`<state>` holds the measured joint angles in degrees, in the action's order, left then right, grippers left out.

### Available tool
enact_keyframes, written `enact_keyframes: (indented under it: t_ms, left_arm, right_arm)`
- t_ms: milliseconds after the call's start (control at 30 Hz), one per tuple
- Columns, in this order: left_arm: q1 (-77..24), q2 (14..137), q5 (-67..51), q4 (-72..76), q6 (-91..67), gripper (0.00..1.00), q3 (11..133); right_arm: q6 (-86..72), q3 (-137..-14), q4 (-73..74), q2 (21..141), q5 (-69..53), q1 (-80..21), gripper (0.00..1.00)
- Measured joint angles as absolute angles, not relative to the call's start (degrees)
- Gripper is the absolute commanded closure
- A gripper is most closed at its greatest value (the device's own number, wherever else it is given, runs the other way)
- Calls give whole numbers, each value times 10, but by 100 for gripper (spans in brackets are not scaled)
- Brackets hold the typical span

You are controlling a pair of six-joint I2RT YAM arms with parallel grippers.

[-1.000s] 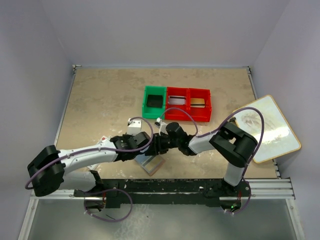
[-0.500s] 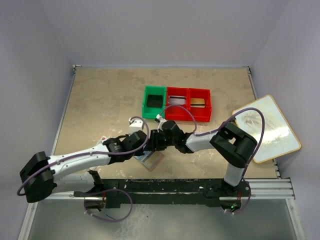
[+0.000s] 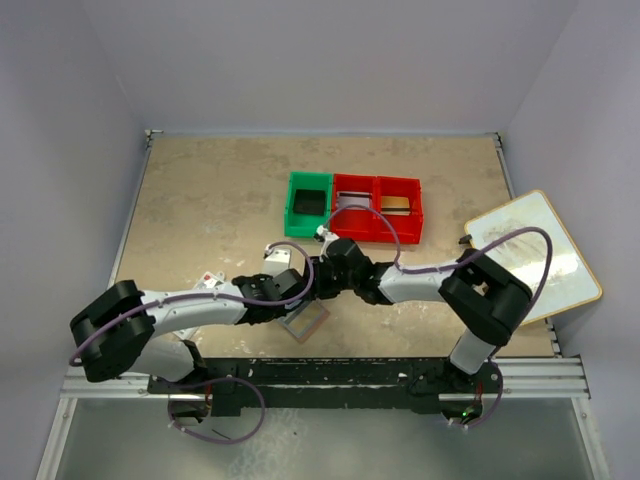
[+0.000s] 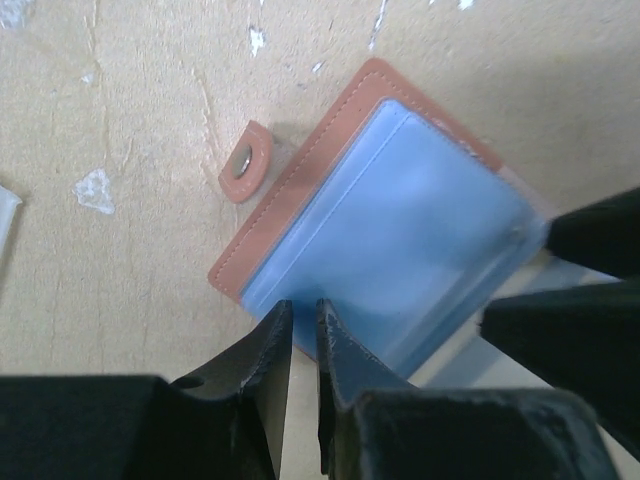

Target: Take the credit cards out of the card holder

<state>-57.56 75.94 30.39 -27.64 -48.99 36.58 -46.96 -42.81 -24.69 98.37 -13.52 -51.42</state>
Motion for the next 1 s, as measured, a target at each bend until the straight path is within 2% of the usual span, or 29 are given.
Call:
enact_keyframes:
  t_ms: [300,1000]
  left_arm:
    - [-578,781,322,-264,-500,89,362]
    - [-578,768,321,-252,-505,90,349]
  right_arm:
    - [-430,-430,-157,934,-105,-514,49]
    - [-417,-427,-166,954,-131,-513,51]
